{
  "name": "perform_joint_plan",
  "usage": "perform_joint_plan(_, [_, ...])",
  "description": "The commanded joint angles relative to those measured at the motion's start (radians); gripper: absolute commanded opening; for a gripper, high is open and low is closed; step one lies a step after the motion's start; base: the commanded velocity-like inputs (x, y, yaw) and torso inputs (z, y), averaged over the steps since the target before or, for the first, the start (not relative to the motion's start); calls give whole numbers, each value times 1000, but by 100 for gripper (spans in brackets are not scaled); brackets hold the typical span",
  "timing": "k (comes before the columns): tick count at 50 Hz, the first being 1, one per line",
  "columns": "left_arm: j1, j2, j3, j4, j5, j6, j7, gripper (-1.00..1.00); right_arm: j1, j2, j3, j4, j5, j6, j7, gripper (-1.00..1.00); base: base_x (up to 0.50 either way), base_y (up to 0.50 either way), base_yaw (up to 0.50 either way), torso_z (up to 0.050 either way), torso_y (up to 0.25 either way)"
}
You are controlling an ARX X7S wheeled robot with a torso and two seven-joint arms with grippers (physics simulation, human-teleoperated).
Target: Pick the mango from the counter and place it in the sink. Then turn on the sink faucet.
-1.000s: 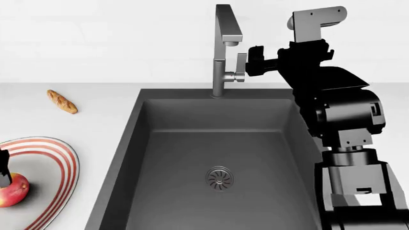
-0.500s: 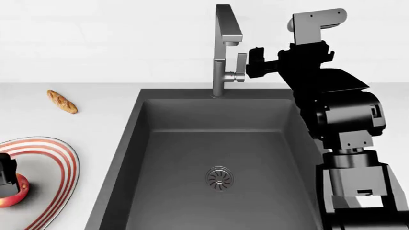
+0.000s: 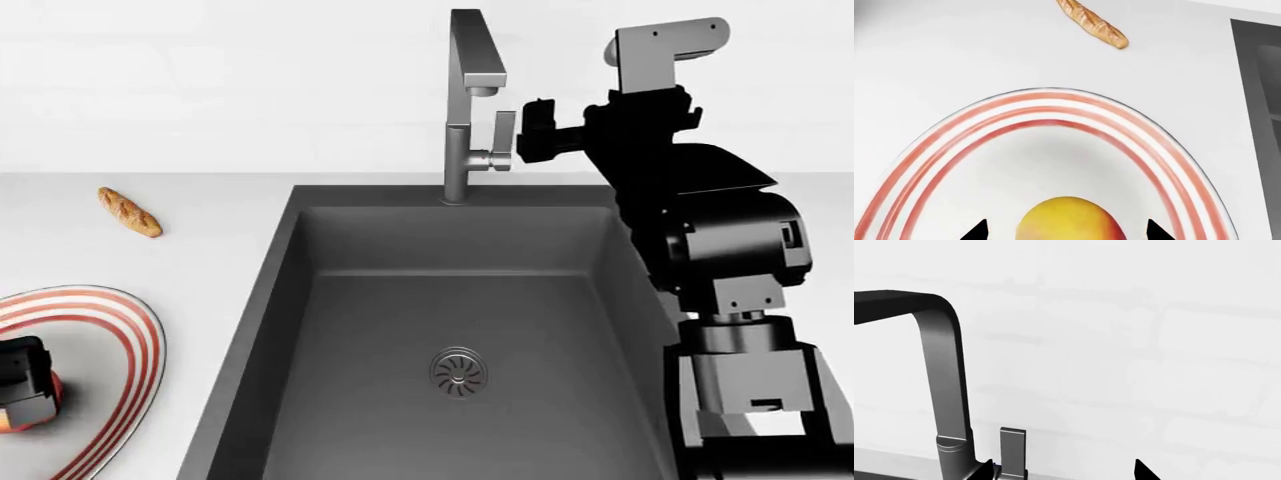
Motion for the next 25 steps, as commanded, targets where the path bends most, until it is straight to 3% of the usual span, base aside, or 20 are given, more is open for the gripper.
perform_joint_plan(1, [15, 17, 12, -13, 28, 6, 21, 100, -4, 3, -2, -7, 6, 2, 2, 100, 0, 0, 0, 0, 0])
perform_joint_plan(25, [43, 42, 32, -18, 77, 13, 65, 100, -7, 8, -5, -7, 17, -3, 5, 100, 0, 0, 0, 0, 0])
